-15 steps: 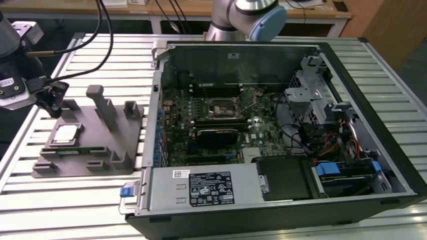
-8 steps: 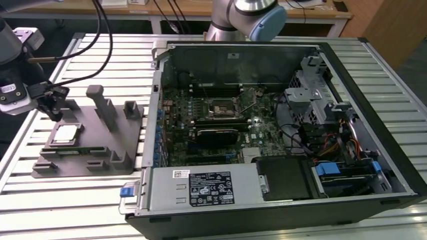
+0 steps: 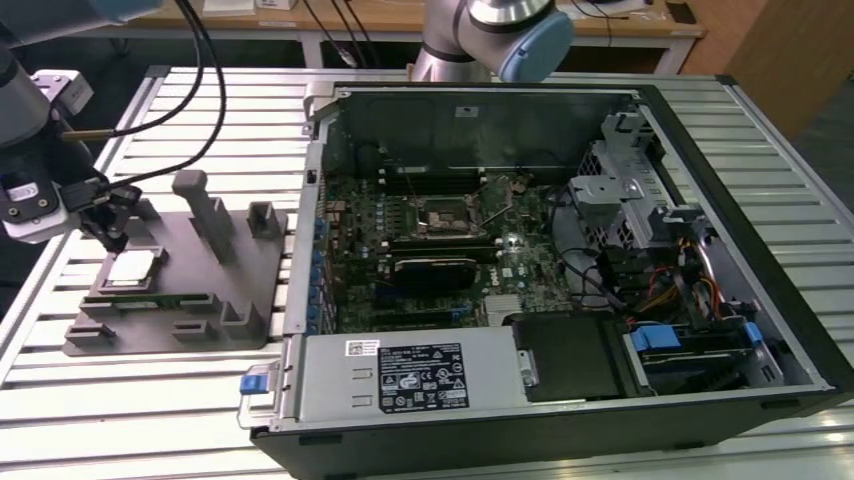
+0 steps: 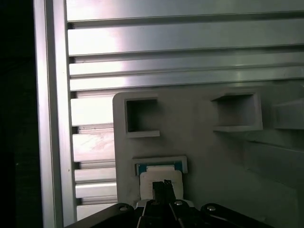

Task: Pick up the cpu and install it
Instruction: 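Pick up the cpu and move it towards the insertion slot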

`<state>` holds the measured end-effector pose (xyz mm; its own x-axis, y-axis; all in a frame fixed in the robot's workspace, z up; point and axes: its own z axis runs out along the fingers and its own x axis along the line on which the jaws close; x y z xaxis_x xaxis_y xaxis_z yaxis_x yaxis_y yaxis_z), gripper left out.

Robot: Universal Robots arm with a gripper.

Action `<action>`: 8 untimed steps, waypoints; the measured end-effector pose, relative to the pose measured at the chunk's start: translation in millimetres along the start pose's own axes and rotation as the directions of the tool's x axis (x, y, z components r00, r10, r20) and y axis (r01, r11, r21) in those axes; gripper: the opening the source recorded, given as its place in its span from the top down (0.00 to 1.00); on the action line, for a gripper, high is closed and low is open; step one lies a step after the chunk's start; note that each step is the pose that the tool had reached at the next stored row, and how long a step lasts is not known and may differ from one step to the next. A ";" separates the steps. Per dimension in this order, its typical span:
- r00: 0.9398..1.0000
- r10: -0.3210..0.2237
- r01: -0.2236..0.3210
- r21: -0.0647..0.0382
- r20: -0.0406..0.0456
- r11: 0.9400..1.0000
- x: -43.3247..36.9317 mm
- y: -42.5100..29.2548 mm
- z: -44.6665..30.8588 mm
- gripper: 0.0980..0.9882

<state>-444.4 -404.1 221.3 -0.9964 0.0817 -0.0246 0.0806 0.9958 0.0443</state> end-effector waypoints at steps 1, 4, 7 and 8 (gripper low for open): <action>1.000 0.000 0.000 0.000 0.000 1.000 0.3 -0.3 1.8 0.99; 1.000 0.000 0.000 0.000 0.000 1.000 1.3 -1.3 6.4 0.99; 1.000 0.000 0.000 0.000 0.000 1.000 1.9 -2.9 10.7 0.99; 1.000 0.000 0.000 0.000 0.000 1.000 2.0 -3.4 12.3 0.99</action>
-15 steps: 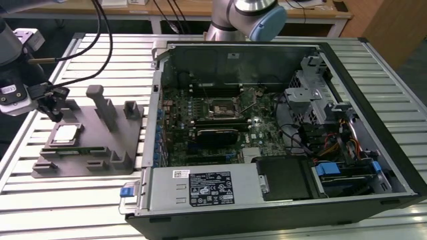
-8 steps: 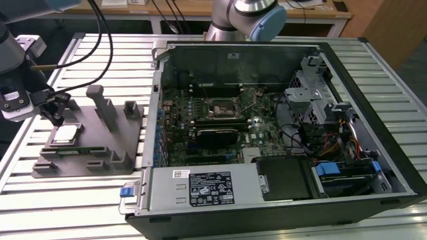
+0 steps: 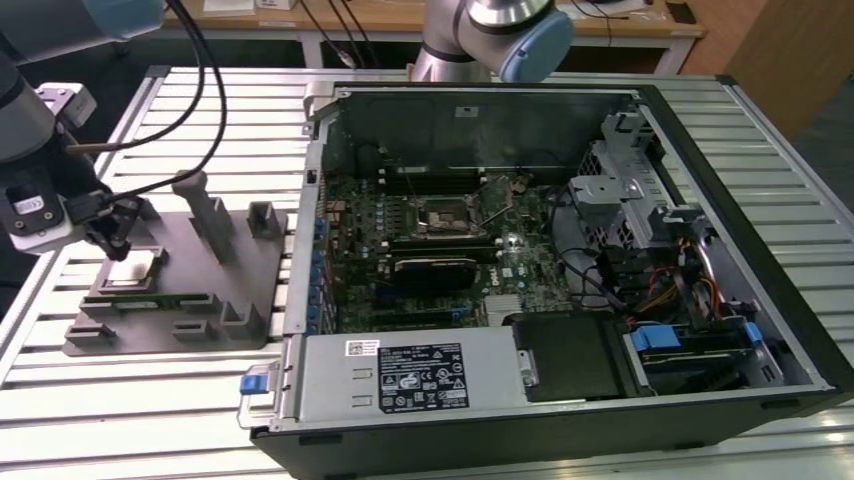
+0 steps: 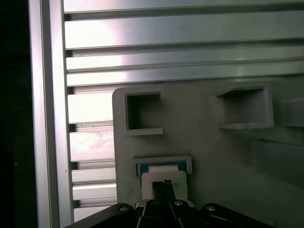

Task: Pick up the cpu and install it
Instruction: 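Pick up the cpu and move it towards the insertion slot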

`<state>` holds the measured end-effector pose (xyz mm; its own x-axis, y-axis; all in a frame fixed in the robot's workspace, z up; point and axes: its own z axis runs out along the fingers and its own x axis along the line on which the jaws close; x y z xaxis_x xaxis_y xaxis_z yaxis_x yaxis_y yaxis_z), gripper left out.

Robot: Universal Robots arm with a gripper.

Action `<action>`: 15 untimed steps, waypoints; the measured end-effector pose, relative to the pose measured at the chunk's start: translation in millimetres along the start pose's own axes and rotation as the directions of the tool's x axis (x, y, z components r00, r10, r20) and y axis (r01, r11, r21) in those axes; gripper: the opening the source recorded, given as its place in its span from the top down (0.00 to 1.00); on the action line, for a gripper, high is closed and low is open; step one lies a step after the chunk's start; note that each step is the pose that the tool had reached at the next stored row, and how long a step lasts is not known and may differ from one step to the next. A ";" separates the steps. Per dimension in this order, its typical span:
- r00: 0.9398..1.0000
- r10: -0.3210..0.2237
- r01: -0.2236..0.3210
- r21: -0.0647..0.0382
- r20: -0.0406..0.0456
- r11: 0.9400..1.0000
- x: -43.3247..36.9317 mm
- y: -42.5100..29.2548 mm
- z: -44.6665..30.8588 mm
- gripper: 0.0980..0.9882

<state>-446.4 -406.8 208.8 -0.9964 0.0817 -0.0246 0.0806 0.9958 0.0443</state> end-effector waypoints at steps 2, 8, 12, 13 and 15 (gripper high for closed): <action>1.000 0.000 0.000 0.000 0.000 1.000 0.1 -0.8 2.9 0.99; 1.000 0.000 0.000 0.000 0.000 1.000 0.3 -1.0 3.9 0.99; 1.000 0.000 0.000 0.000 0.000 1.000 0.3 -1.1 3.9 0.93; 1.000 0.000 0.000 0.000 0.000 1.000 0.3 -1.1 3.9 0.93; 1.000 0.000 0.000 0.000 0.000 1.000 0.4 -1.1 3.9 0.78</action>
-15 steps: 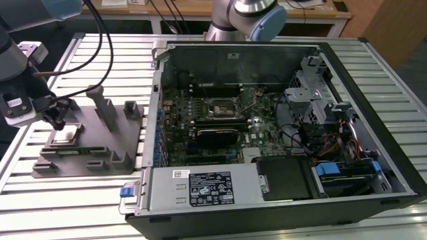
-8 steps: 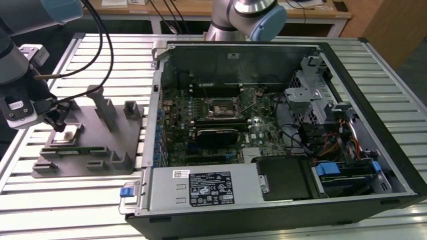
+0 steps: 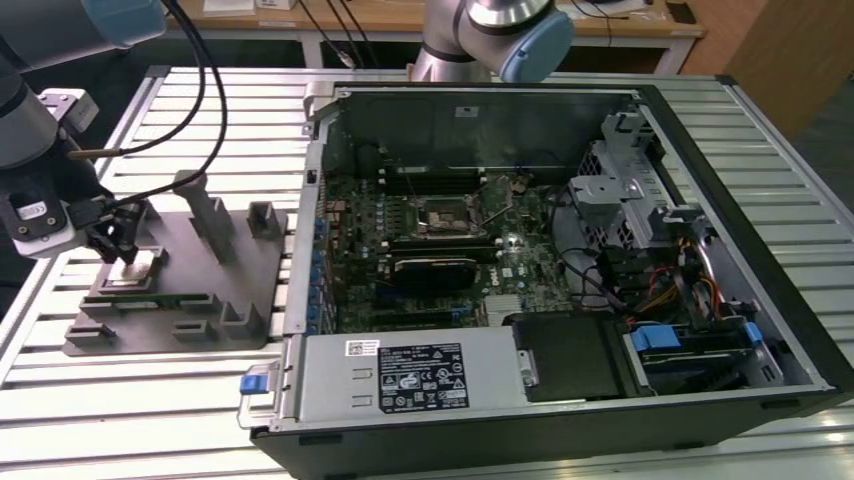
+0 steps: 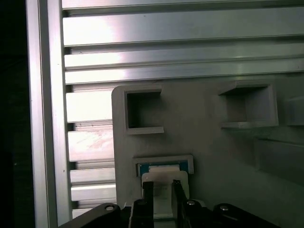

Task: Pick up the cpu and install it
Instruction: 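Pick up the cpu and move it towards the insertion slot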

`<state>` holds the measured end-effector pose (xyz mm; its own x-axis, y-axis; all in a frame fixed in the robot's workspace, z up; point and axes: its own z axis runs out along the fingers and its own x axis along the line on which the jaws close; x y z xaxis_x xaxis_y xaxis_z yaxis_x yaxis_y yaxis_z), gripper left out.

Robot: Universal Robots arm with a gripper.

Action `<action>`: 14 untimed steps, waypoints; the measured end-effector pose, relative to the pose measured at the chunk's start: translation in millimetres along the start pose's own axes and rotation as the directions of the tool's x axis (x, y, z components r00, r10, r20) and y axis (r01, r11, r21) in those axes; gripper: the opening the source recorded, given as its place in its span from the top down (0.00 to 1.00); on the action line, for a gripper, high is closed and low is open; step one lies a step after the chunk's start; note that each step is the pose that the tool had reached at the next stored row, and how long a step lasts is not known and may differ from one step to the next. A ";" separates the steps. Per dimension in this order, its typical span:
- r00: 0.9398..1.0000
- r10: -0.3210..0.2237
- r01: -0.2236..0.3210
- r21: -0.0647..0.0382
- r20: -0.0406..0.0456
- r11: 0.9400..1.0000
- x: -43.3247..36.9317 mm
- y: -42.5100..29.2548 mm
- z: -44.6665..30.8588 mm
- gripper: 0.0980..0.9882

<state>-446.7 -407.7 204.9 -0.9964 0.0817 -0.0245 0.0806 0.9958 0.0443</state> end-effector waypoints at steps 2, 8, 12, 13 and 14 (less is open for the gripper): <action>1.000 0.000 0.000 0.000 0.000 1.000 0.0 0.0 0.0 0.72; 1.000 0.000 0.000 0.000 0.000 1.000 0.1 0.0 0.0 0.52; 1.000 0.000 0.000 0.000 0.000 1.000 0.2 0.0 0.1 0.45; 1.000 -0.004 0.004 0.000 0.000 1.000 0.1 0.0 0.6 0.45; 1.000 -0.012 0.012 0.000 0.000 1.000 -0.2 0.0 1.1 0.45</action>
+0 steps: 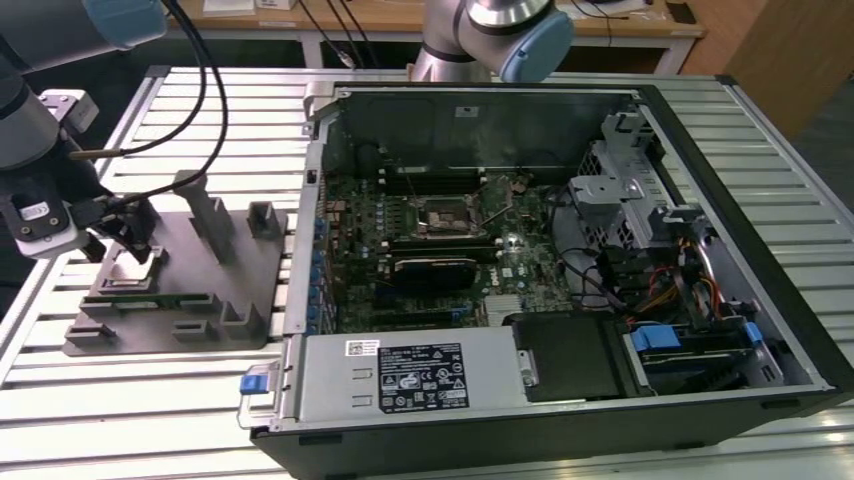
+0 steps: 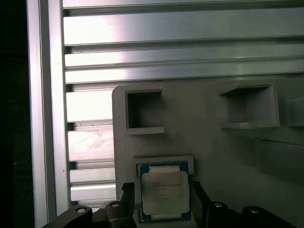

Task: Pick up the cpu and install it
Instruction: 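Pick up the cpu and move it towards the insertion slot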

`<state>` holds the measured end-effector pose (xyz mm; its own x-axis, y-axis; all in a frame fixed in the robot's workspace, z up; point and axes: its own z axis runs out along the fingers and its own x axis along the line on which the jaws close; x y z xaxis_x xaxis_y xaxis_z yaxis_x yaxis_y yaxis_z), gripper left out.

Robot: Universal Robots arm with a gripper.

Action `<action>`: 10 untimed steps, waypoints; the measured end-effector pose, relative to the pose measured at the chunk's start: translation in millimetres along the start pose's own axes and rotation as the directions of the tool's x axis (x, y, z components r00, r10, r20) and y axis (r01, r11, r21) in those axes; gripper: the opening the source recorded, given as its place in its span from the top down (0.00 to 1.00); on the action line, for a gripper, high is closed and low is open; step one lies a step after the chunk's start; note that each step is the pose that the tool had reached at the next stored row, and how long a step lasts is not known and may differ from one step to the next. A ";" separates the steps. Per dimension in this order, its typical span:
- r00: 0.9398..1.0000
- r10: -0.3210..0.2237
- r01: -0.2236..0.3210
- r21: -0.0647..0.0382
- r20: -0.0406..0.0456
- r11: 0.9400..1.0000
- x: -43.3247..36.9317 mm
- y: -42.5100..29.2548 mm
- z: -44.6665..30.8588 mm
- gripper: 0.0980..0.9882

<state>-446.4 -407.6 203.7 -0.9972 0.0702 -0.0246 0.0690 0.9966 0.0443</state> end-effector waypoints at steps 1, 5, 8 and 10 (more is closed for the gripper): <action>1.000 -0.011 0.011 0.000 0.000 1.000 -0.2 0.0 0.9 0.45; 0.999 -0.053 0.053 -0.001 -0.003 0.999 -0.6 -0.2 3.6 0.45; 0.999 -0.054 0.054 -0.001 -0.003 0.999 -0.6 -0.2 3.7 0.45; 0.999 -0.054 0.054 -0.001 -0.002 0.999 -0.6 -0.2 3.8 0.45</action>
<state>-445.7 -407.7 200.0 -0.9996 0.0165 -0.0245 0.0154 0.9989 0.0436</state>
